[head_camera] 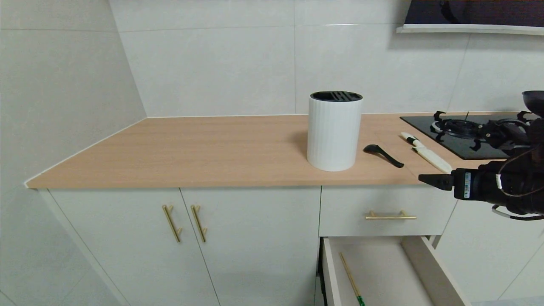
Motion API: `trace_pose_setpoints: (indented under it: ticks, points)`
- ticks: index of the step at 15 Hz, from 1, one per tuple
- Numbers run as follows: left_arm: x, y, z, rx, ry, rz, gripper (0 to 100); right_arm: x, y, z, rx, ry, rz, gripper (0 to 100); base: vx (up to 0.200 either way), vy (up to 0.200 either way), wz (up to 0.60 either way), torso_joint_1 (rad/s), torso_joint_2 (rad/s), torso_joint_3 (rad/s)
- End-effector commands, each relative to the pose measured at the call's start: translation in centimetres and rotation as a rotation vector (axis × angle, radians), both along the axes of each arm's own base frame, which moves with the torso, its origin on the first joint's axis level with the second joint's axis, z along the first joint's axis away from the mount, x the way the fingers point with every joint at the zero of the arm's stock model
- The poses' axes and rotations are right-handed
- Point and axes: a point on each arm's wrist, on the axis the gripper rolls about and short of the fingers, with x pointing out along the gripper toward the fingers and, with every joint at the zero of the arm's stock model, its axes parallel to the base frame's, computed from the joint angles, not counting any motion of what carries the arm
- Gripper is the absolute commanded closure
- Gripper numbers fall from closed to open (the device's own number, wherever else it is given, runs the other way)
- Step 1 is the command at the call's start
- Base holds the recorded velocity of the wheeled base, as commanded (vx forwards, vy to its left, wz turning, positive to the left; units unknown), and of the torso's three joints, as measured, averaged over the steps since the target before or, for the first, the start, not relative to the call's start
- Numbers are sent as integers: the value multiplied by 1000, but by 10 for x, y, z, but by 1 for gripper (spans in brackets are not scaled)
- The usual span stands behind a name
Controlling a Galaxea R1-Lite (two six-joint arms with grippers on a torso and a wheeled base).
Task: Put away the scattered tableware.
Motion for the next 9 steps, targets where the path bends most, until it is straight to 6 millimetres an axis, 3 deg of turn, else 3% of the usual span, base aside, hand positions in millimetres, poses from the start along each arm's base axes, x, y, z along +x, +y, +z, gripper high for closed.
trace_pose_setpoints:
  ticks: [1,6,9]
  points:
    - [0,0,0,0,0,0,0,1,0,-1,0,4,2,0,0,0,0,207,-491,-290]
    - [0,0,0,0,1,0,0,4,1,-1,2,-1,5,0,0,0,0,218,-504,-283]
    - [0,0,0,0,1,0,0,25,4,-11,-13,-42,7,0,0,0,0,93,-211,-118]
